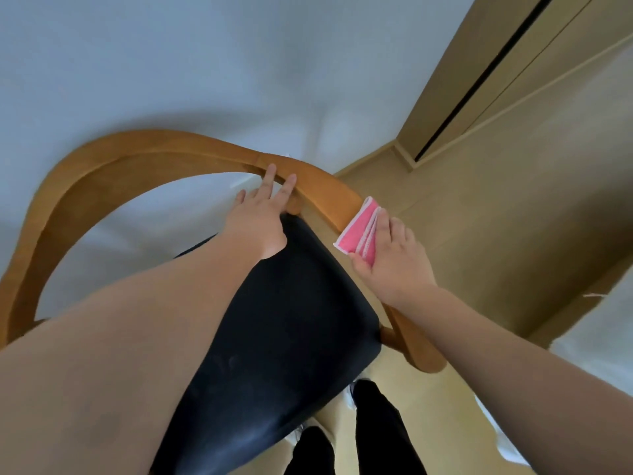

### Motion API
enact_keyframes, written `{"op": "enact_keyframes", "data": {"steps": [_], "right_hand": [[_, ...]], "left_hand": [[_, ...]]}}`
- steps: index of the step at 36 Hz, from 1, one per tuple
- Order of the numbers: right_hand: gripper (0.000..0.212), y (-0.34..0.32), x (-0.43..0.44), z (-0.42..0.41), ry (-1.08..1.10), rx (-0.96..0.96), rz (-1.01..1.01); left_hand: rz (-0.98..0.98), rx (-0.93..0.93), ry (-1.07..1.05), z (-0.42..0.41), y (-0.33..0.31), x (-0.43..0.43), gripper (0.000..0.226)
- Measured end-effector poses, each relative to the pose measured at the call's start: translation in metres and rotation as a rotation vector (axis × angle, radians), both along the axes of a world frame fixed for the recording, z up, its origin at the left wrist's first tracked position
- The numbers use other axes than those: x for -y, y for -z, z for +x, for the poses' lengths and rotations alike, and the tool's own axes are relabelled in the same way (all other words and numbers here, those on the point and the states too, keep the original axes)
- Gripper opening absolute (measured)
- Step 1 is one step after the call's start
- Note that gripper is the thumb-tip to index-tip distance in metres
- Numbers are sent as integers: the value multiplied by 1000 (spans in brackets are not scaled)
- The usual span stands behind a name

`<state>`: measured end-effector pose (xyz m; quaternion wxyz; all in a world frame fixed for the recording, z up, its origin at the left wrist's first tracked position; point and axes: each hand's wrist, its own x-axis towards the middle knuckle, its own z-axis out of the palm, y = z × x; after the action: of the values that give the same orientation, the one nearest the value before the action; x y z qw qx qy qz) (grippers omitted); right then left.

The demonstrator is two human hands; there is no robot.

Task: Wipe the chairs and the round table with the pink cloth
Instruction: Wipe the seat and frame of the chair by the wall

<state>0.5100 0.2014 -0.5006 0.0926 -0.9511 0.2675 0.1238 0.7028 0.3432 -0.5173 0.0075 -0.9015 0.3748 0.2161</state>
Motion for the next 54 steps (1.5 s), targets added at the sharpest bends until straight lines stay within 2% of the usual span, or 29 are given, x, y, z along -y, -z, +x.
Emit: {"op": "enact_keyframes", "data": {"steps": [23, 28, 33, 39, 42, 46, 50, 54], "right_hand": [[88, -2, -51, -123, 229, -101, -33], [88, -10, -57, -128, 250, -134, -14], [89, -18, -60, -127, 280, -142, 30], [88, -30, -67, -130, 295, -276, -11], [79, -43, -62, -129, 319, -303, 38], [25, -64, -58, -120, 220, -275, 47], [14, -76, -72, -88, 91, -192, 7], [18, -76, -92, -55, -146, -76, -48]], "left_hand": [[88, 35, 29, -2, -8, 0, 106], [96, 32, 55, -22, -24, -13, 96], [34, 5, -24, -49, -47, -32, 89], [4, 19, -41, -62, -59, -74, 82], [-9, 16, -90, -70, -65, -101, 80], [-22, 15, -186, -74, -77, -137, 78], [-39, 54, -297, -78, -91, -173, 72], [-39, 71, -455, -91, -99, -218, 72]]}}
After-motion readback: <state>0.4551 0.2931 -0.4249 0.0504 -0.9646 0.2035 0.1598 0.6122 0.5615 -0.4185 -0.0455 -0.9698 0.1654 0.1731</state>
